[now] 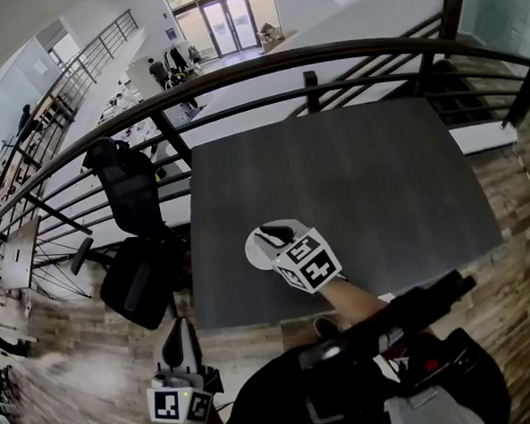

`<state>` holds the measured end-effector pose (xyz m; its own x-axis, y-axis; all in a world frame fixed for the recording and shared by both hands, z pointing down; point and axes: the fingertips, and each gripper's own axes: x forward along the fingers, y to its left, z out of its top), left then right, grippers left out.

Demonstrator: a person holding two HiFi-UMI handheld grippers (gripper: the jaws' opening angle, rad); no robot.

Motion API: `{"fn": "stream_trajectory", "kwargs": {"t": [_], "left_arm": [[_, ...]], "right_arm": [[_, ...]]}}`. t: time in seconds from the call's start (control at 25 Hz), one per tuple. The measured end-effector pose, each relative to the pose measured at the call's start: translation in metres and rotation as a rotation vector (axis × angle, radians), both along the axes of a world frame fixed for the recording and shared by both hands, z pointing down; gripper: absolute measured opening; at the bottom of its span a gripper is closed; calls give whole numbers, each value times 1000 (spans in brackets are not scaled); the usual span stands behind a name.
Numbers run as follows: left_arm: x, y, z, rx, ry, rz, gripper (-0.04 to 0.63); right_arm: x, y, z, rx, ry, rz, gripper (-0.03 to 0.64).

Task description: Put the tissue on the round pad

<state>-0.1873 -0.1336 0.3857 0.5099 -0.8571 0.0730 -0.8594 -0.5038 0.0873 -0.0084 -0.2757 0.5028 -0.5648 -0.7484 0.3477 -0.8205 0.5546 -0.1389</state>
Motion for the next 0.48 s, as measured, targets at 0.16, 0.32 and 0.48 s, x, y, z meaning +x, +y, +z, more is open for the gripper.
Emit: {"fn": "stream_trajectory", "kwargs": {"t": [0.16, 0.32, 0.48], "left_arm": [[6, 1, 1, 7, 17, 59, 5], [11, -3, -1, 18, 19, 106, 5], [18, -7, -3, 28, 25, 148, 5]], "right_arm": [[9, 18, -14, 15, -23, 49, 38], [19, 33, -33, 54, -29, 93, 3], [24, 53, -52, 93, -53, 128, 3]]}}
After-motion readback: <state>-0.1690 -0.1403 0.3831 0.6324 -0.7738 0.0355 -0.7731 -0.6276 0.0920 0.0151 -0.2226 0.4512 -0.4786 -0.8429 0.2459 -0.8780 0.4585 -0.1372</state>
